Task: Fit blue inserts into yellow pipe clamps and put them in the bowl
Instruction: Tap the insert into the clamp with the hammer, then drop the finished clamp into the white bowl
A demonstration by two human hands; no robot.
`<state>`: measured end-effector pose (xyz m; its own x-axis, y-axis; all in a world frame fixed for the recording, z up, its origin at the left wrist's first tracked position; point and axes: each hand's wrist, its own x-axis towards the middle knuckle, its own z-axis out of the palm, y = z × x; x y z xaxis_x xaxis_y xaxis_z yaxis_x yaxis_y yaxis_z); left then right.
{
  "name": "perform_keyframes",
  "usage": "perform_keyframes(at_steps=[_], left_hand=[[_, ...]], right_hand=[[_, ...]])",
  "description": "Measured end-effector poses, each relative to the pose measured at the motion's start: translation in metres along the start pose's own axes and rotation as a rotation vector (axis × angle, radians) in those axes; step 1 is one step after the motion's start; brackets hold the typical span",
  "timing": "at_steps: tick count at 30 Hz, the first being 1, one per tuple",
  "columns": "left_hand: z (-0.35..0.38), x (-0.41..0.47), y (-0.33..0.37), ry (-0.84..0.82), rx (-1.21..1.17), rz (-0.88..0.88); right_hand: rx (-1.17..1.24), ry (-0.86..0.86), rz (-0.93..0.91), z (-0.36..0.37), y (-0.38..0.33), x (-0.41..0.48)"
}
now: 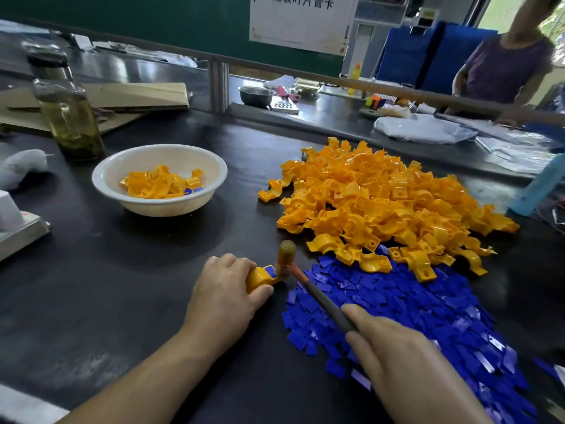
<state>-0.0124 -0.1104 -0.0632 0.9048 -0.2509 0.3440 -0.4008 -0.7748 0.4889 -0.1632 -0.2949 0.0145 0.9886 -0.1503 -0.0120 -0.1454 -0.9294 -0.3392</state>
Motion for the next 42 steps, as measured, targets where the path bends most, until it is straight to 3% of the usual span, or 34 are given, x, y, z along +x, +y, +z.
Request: perform_keyframes(at_steps=[7, 11, 16, 24, 26, 29, 32, 37, 40, 42], left_hand=[[0.002, 0.0, 0.0, 0.0, 0.002, -0.006], [0.0, 0.0, 0.001, -0.023, 0.018, 0.008], [-0.001, 0.0, 0.002, -0.018, 0.026, -0.004], [-0.007, 0.001, 0.004, -0.082, 0.011, -0.066], [-0.017, 0.008, 0.006, -0.086, -0.226, -0.217], [-0.044, 0.038, 0.01, -0.073, -0.883, -0.533], [-0.068, 0.083, 0.004, -0.05, -1.307, -0.678], [-0.082, 0.147, -0.024, 0.012, -1.648, -0.766], [-0.078, 0.163, -0.037, 0.121, -1.731, -0.739], [-0.074, 0.152, -0.029, 0.101, -1.738, -0.695]], right_hand=[[0.074, 0.228, -0.097, 0.008, -0.003, -0.001], [-0.012, 0.107, -0.052, 0.019, -0.007, 0.002], [0.09, 0.131, -0.03, 0.006, 0.006, 0.0], [-0.226, 0.178, 0.132, -0.021, 0.048, -0.02], [-0.274, 0.151, 0.17, -0.024, 0.055, -0.022], [-0.296, 0.104, 0.183, -0.02, 0.06, -0.021], [-0.342, 0.123, 0.157, -0.016, 0.065, -0.017], [-0.31, 0.293, 0.129, -0.018, 0.069, 0.009], [-0.305, 0.329, 0.157, -0.016, 0.078, 0.039], [-0.325, 0.301, 0.217, -0.015, 0.089, 0.061]])
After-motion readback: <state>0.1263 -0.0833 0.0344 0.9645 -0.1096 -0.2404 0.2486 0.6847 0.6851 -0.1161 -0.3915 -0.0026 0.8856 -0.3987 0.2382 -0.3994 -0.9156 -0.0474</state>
